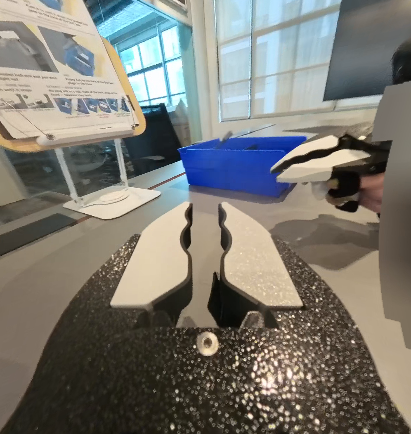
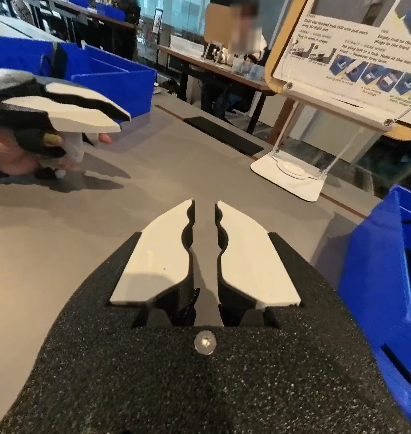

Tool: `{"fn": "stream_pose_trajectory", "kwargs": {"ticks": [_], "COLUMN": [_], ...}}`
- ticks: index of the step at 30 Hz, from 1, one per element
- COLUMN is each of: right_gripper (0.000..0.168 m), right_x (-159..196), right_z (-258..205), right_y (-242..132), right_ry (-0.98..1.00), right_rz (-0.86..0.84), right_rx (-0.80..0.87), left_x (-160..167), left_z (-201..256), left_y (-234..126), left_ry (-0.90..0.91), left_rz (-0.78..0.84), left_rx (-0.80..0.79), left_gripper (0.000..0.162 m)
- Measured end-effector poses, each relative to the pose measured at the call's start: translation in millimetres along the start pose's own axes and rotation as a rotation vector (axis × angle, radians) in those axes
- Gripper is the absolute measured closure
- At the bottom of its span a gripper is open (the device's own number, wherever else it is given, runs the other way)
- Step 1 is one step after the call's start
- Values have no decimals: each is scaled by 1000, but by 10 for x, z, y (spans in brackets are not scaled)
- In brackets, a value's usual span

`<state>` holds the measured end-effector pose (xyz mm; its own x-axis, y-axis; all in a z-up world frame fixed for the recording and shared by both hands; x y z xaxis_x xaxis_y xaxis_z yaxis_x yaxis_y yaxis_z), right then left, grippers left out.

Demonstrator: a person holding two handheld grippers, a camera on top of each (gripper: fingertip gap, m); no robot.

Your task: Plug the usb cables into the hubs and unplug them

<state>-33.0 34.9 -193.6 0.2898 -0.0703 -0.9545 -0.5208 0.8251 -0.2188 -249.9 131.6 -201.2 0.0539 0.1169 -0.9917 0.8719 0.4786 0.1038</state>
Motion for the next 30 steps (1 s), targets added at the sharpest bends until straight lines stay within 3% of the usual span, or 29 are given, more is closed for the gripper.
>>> {"fn": "stream_pose_trajectory", "kwargs": {"ticks": [2, 4, 9, 13, 17, 20, 26, 30], "right_gripper": [152, 153, 153, 154, 155, 155, 156, 156], "right_x": [-1, -12, -15, -14, -45, -53, -71, -84], "right_z": [14, 37, 77, 58, 36, 22, -6, -23], "right_y": [-41, -83, -120, -114, -137, -145, -164, -171], "right_ry": [22, 42, 129, 186, 160, 134, 115, 103], "right_rz": [21, 48, 92, 102, 116, 110, 124, 130], "right_rx": [-7, -4, -18, -76, -78, -74, -84, -94], "left_x": [-71, -228, -560, -641, -669, -499, -201, -209], "left_z": [0, -61, -508, -1163, -1651, -1966, -2346, -2454], "left_y": [-32, -119, -648, -1112, -1332, -1371, -1416, -1383], "left_ry": [55, 98, 92, 188, 305, 159, -137, -142], "left_rz": [-16, -57, -128, -366, -623, -826, -986, -1065], "left_rx": [-31, -112, -480, -843, -1127, -1179, -1163, -1206], "left_gripper": [141, 153, 156, 153, 156, 143, 118, 109]}}
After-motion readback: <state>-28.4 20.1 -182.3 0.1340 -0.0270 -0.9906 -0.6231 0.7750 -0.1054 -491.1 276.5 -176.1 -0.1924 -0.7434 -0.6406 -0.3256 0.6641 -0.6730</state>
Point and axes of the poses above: each gripper's, where its closed fingertips meet, y out along the fingers, x out of its underside, z = x × y across the jaws, the point moved 8 cm from there along -y, back along the fingers, and after that the axes turned 11 degrees about -x, right-handed, at the moved point
